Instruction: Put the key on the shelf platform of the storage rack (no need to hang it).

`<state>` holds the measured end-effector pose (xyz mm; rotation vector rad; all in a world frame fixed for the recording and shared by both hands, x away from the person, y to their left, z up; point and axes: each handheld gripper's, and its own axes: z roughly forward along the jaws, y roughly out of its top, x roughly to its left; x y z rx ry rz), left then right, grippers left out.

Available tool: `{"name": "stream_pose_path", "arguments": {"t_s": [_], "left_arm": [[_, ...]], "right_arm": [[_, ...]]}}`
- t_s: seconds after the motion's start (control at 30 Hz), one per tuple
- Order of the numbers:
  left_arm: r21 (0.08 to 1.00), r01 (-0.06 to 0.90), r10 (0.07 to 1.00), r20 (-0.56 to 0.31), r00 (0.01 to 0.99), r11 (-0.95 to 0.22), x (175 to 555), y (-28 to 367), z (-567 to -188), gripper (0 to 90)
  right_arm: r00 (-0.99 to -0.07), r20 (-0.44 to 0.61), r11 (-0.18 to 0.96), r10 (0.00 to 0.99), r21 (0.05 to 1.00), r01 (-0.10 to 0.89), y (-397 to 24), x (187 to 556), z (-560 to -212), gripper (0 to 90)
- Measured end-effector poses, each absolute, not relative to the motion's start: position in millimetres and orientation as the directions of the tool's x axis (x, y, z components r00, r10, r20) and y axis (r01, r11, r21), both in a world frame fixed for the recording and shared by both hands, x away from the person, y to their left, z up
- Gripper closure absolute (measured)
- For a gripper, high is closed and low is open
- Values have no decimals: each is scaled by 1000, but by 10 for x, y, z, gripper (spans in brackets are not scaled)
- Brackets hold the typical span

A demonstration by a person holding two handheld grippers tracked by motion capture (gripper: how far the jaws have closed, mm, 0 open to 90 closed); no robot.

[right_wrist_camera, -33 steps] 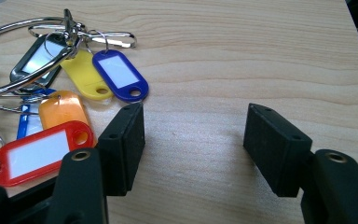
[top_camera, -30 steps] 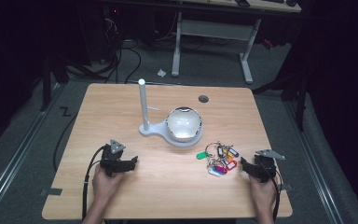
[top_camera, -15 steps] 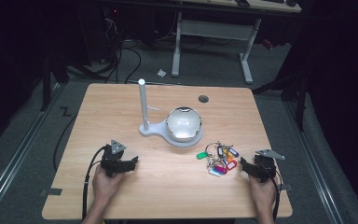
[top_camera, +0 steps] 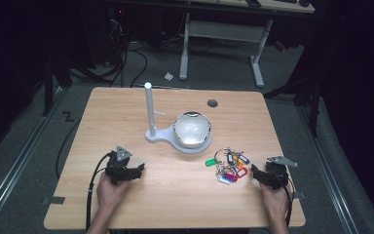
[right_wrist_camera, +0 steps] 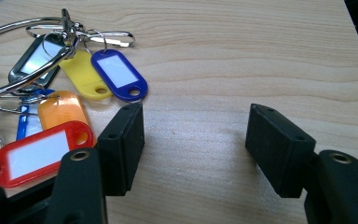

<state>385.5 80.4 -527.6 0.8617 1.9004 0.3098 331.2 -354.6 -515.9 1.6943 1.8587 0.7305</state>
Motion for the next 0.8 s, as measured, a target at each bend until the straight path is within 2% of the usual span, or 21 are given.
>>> {"name": "stream_pose_path", "arguments": {"t_s": [0.23,0.8], "left_arm": [[549,433,683,-682,-262,715,3853,801,-5275,231],[549,433,683,-682,-262,715,3853,801,-5275,229]], "right_arm": [[-91,-23,81,996,692,717,-3528,3305,-5149,444],[-141,30,78,990,714,695,-3452,3224,-5060,481]]}}
